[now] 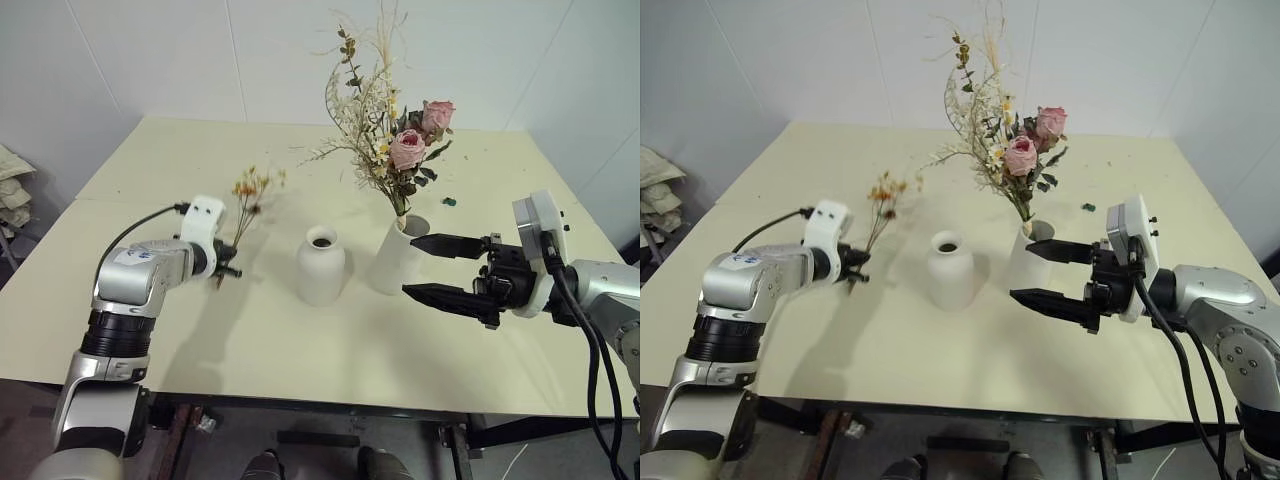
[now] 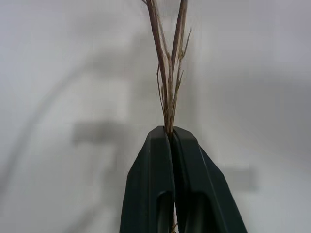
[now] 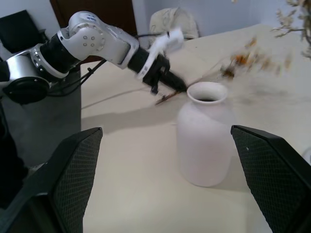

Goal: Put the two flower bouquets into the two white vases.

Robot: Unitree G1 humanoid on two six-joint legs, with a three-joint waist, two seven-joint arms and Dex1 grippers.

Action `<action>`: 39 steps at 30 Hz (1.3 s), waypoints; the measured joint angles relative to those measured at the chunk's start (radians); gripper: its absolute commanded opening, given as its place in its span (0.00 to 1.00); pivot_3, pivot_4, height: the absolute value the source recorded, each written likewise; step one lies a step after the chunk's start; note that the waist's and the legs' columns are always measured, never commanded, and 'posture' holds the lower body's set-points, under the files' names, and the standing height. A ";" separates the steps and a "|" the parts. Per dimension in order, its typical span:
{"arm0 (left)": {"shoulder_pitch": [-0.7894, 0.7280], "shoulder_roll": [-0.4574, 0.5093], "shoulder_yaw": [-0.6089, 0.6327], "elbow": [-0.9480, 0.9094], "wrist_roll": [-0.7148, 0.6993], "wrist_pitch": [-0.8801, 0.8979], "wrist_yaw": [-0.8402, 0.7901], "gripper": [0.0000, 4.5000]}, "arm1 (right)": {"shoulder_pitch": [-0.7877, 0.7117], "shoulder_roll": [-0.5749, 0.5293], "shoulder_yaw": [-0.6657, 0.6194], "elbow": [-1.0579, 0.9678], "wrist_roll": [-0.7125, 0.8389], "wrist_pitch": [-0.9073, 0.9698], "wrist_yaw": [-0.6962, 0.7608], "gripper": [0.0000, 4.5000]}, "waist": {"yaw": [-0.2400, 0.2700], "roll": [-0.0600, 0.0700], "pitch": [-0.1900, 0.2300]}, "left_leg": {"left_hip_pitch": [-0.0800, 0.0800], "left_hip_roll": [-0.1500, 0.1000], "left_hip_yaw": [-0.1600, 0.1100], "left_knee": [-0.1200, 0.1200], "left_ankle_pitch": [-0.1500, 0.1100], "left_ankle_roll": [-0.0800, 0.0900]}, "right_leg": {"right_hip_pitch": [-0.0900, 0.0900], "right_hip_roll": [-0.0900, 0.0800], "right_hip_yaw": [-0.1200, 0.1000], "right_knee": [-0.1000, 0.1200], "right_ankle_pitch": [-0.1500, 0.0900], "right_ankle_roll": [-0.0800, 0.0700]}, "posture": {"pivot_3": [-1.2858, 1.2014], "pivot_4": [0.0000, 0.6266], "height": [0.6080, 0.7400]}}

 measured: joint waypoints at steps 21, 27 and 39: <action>-0.112 -0.162 0.181 0.106 -0.326 -0.571 -0.540 0.01 | 0.173 0.034 -0.113 -0.163 0.027 -0.023 -0.162 1.00 | -0.003 0.000 0.000 | 0.001 0.000 0.001 0.002 -0.001 0.001 | 0.001 0.000 0.001 0.001 0.001 0.002 | 0.52 0.24 1.00; -0.116 -0.235 0.175 0.109 -0.394 -0.576 -0.629 0.01 | 0.182 0.048 -0.118 -0.182 0.050 -0.039 -0.174 1.00 | -0.001 0.000 0.000 | 0.001 0.000 0.001 0.003 -0.001 0.001 | 0.003 0.000 0.001 0.001 0.001 0.002 | 0.52 0.24 1.00; -0.145 -0.257 0.108 0.303 -0.366 -0.609 -0.830 0.01 | 0.170 0.063 -0.102 -0.173 0.030 -0.067 -0.192 1.00 | -0.002 0.000 0.000 | 0.002 0.000 0.001 0.003 -0.001 0.001 | 0.002 0.001 0.001 0.000 0.001 0.001 | 0.52 0.24 1.00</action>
